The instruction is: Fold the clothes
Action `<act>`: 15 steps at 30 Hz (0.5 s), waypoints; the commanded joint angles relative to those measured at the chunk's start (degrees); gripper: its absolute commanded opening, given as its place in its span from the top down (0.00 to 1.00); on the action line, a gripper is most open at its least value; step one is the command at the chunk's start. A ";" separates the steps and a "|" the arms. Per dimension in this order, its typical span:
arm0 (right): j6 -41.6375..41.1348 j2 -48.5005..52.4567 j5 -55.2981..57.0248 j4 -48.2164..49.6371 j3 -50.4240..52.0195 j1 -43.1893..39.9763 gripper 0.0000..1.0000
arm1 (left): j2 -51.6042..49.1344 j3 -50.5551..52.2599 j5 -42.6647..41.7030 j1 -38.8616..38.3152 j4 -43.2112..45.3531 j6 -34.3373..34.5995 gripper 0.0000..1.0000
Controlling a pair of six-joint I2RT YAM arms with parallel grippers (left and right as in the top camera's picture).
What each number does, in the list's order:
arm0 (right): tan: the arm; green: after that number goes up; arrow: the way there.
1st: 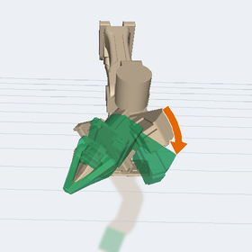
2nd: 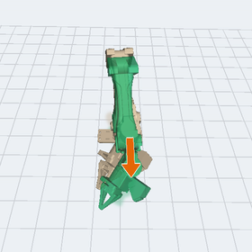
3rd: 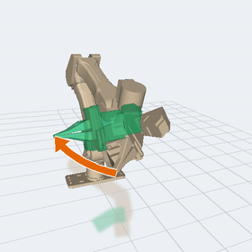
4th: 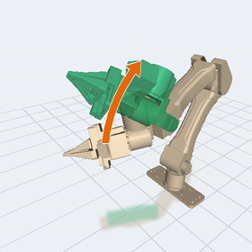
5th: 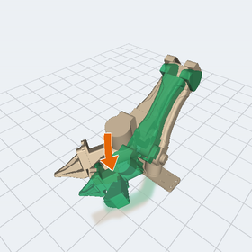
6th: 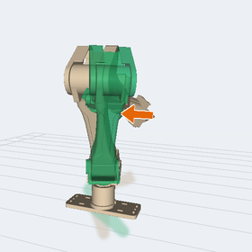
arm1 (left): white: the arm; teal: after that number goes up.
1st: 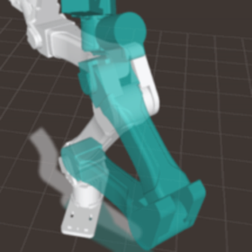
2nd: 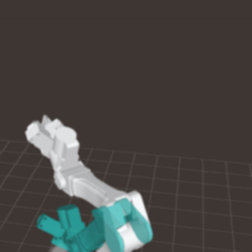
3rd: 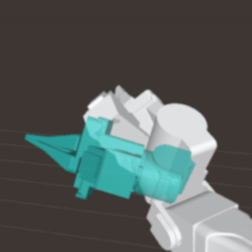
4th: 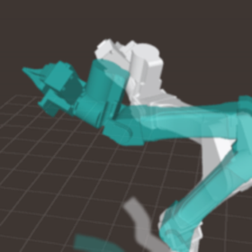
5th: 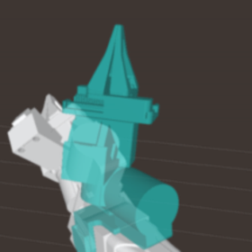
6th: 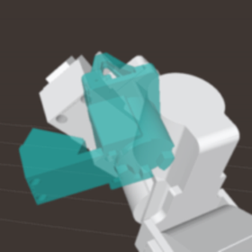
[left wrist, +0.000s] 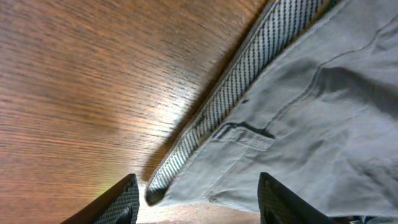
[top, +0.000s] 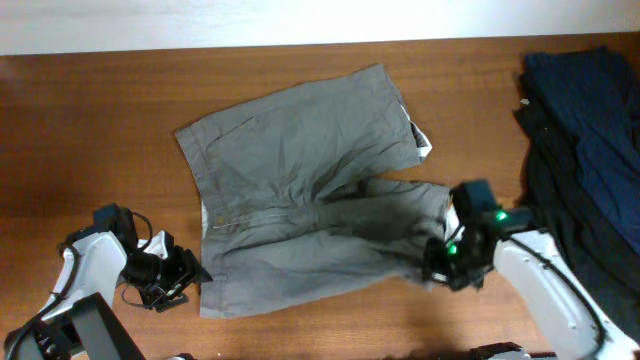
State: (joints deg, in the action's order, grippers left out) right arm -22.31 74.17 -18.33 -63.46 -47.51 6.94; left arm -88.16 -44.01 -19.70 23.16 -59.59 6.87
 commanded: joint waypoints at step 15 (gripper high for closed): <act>8.59 -2.19 0.81 -7.67 -21.62 -0.26 0.96 | 0.70 4.26 -2.60 -5.99 9.92 0.28 0.32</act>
State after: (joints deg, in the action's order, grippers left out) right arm -14.44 72.47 -18.17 -71.16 -67.51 6.94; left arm -88.16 -42.35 -19.97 20.86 -51.68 6.87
